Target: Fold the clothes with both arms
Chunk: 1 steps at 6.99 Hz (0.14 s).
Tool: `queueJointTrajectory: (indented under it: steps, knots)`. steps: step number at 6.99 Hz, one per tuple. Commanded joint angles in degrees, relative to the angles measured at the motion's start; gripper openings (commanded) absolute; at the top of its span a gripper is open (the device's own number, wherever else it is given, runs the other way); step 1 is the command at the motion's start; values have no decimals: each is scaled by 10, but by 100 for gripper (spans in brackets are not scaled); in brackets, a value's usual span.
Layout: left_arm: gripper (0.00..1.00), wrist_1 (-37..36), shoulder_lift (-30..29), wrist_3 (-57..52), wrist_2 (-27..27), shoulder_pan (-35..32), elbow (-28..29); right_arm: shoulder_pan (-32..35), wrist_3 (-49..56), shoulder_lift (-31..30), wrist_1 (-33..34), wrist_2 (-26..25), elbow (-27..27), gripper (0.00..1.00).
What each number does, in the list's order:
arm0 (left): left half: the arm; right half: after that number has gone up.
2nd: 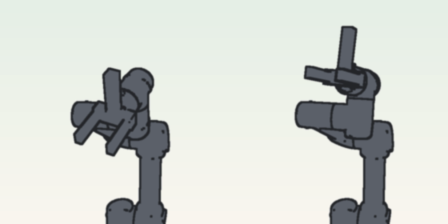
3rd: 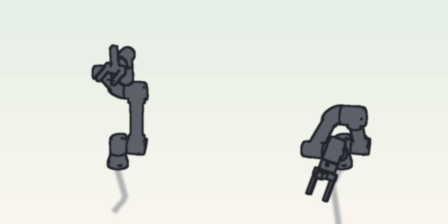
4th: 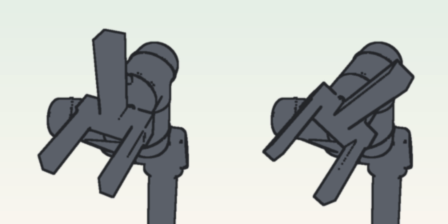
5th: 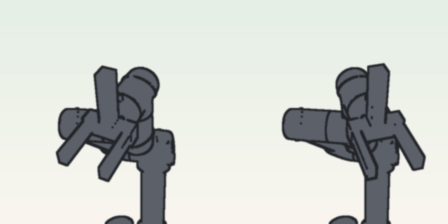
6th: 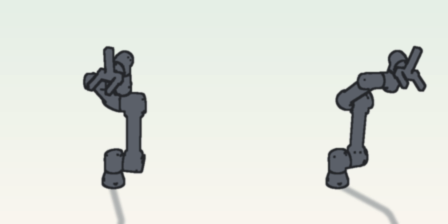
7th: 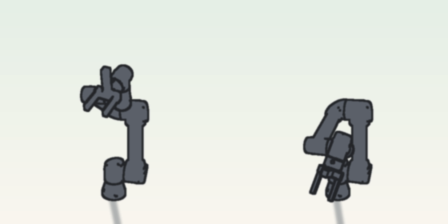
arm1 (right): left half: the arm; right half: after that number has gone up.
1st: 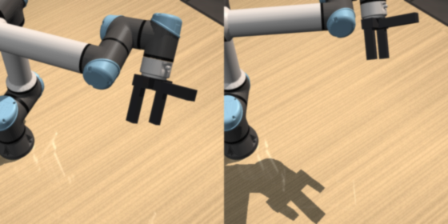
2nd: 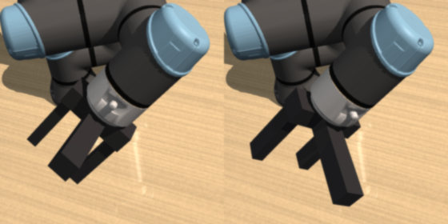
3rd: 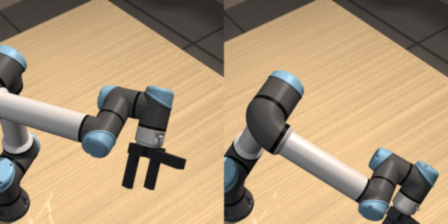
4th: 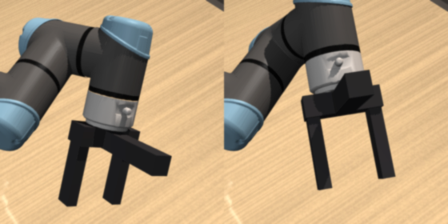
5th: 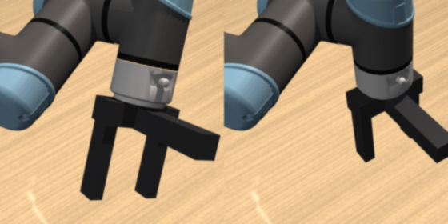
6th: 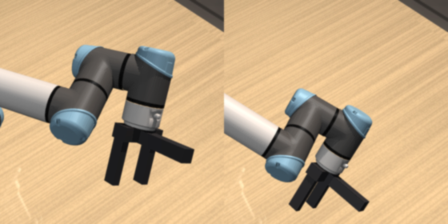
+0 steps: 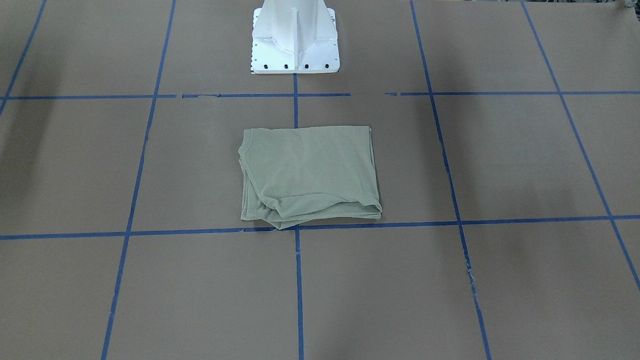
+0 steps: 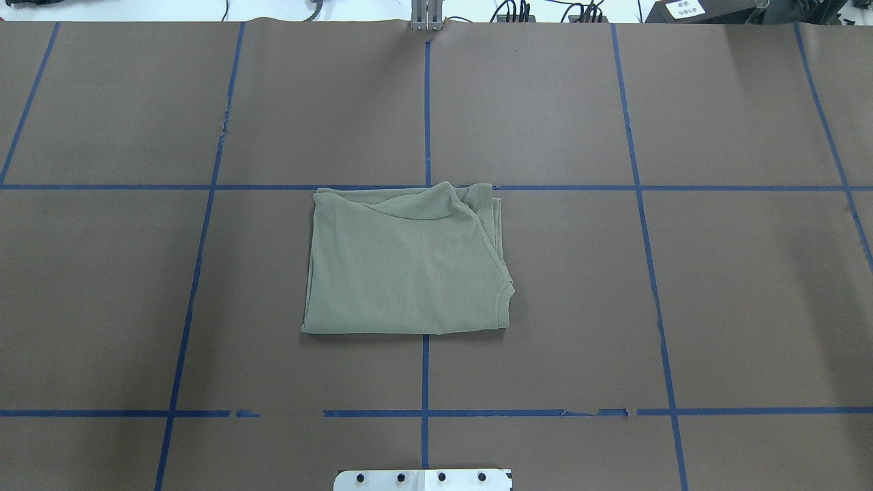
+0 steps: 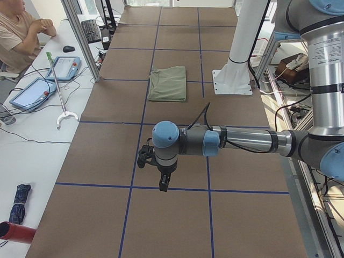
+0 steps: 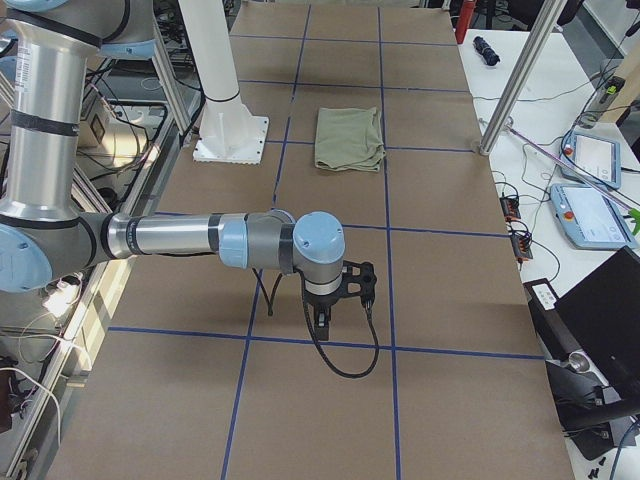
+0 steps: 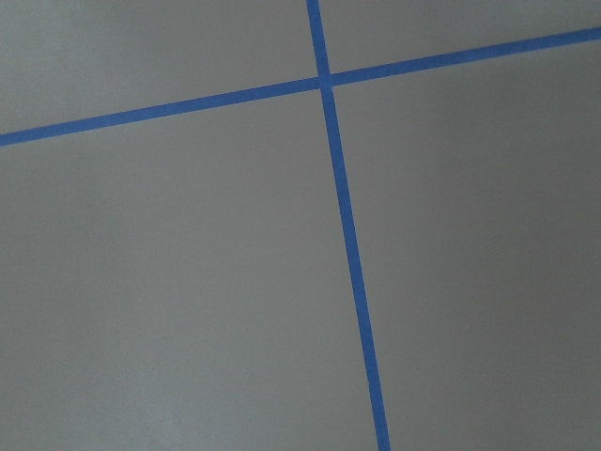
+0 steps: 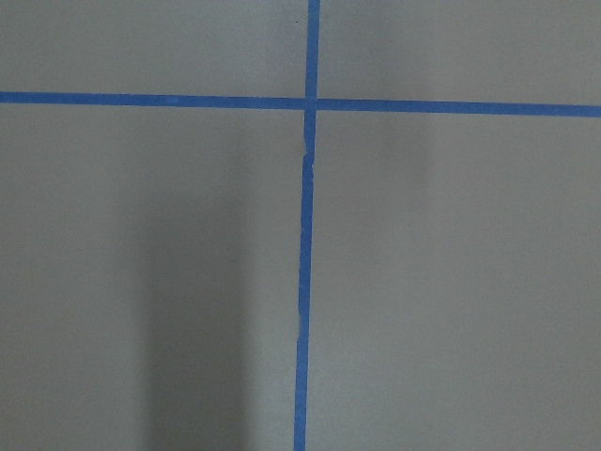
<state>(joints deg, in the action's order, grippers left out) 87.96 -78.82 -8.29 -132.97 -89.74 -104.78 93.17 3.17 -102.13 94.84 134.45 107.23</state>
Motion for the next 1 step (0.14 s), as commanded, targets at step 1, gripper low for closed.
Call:
queueJointTrajectory:
  steps: [1]
  knots:
    - [100, 1, 0, 0, 0, 0, 0, 0, 3, 0, 0, -2, 0, 100]
